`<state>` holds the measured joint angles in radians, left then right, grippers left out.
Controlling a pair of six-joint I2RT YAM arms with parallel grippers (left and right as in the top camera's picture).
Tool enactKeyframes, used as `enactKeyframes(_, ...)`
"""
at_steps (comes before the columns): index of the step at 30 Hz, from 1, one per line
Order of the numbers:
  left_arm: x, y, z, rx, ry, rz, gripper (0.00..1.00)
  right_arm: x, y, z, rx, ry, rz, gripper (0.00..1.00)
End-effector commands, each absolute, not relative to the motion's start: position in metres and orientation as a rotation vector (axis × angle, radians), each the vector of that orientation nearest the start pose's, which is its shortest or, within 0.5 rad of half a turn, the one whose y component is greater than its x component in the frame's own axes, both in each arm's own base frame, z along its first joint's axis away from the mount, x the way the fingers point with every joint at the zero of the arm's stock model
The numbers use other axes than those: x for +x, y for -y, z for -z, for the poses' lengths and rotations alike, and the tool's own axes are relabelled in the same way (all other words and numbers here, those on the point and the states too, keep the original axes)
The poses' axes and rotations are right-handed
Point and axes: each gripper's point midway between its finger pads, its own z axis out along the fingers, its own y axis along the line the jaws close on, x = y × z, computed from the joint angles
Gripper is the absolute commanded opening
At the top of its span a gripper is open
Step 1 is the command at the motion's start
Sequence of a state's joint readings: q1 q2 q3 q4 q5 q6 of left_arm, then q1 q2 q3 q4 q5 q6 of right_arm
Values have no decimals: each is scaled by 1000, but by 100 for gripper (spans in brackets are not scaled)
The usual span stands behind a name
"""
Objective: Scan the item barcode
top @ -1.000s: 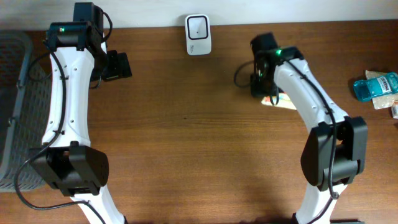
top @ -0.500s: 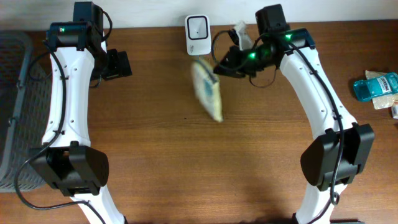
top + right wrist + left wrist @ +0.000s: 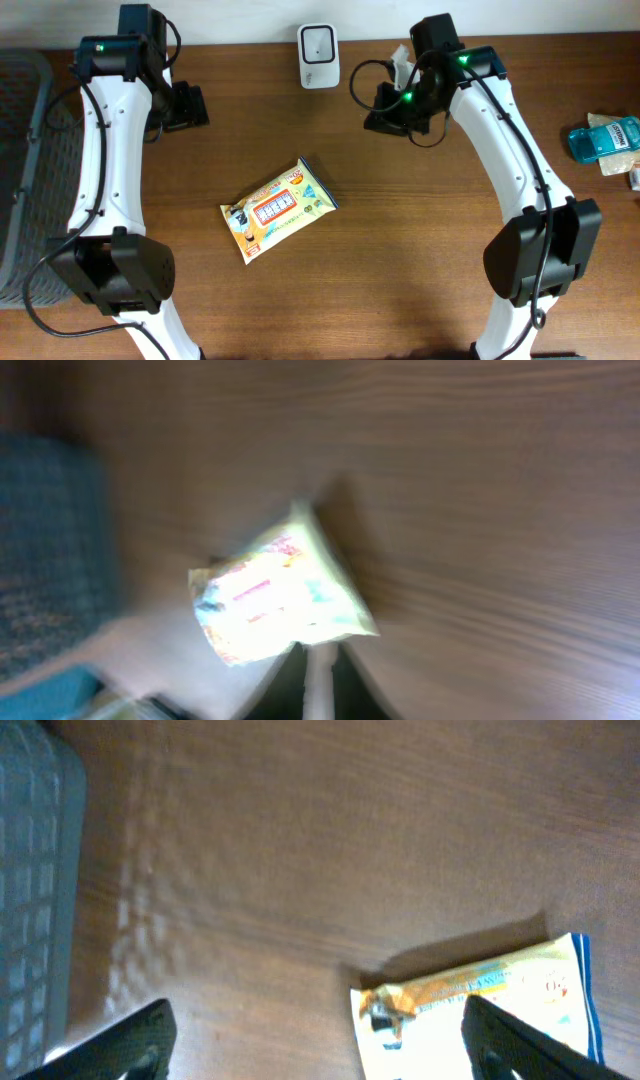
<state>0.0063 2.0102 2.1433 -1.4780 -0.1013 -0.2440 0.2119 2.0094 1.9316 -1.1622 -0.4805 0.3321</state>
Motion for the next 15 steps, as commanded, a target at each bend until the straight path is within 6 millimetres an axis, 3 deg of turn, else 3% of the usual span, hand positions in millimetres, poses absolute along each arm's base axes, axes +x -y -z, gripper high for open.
enactKeyframes(1,397,-10,-197,-380,-2977,-33,96,432,-150,-171,18,-2855,-566,70)
enactKeyframes(4,367,-6,-164,-395,-3135,-26,99,438,-141,-173,46,-2838,-565,93)
enactKeyframes(6,353,-3,-139,-407,-3211,-11,99,441,-133,-173,72,-2834,-562,97)
enactKeyframes(9,339,15,-109,-389,-3283,167,99,443,-125,-173,75,-2829,-557,100)
enactKeyframes(12,334,16,-102,-423,-3299,229,99,444,-121,-173,65,-2826,-553,99)
enactKeyframes(15,332,12,-119,-448,-3252,233,99,444,-120,-172,56,-2827,-550,99)
